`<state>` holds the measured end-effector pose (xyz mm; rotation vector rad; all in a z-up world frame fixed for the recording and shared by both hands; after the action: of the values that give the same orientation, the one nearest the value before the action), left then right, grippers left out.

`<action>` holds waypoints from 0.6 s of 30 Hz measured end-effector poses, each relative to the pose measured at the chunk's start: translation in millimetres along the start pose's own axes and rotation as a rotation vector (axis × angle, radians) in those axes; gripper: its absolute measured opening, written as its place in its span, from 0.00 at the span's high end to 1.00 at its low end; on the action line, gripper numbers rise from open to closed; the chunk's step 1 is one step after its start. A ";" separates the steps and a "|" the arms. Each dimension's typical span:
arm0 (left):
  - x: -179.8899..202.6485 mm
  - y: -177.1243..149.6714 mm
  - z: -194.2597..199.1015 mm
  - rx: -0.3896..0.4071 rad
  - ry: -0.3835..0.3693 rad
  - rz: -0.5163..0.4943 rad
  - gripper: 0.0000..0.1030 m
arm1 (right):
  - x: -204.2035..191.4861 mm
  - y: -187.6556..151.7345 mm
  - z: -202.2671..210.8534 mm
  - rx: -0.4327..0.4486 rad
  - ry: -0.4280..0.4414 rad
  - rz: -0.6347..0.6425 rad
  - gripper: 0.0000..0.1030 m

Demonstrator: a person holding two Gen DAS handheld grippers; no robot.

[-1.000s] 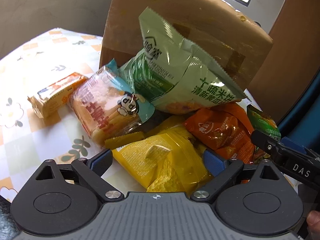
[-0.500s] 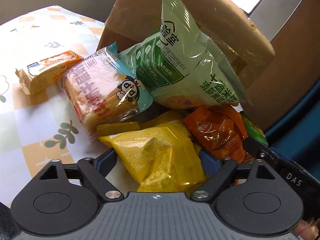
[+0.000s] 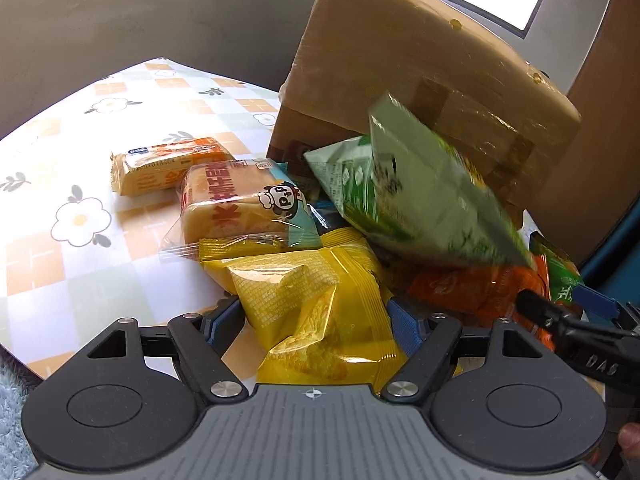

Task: Organize snacks
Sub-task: 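Grasp the yellow chip bag with left tool while right grasps green bag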

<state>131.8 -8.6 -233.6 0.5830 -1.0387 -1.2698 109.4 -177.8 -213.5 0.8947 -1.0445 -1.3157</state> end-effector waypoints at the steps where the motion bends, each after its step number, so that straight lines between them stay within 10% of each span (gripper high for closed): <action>1: 1.0 0.0 -0.2 0.000 0.000 -0.003 0.23 | -4.2 0.2 -1.1 0.004 0.008 0.035 0.01; 18: -6.7 -6.2 4.2 0.006 0.012 0.025 0.19 | 21.5 -1.3 -3.1 0.002 -0.067 0.010 0.02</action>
<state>125.4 -3.0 -238.9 0.5799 -1.0376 -1.2402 111.3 -199.5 -213.7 0.8503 -1.1010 -1.3446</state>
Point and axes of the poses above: each gripper's, at about its wrist camera, not at the fingertips, and z roughly against the way its jaws point, x to its right, y to its top, the point moved 6 cm from there along -z, roughly the way its jaws point, and after that the axes turned 15 degrees about x, right-handed, at the moved point
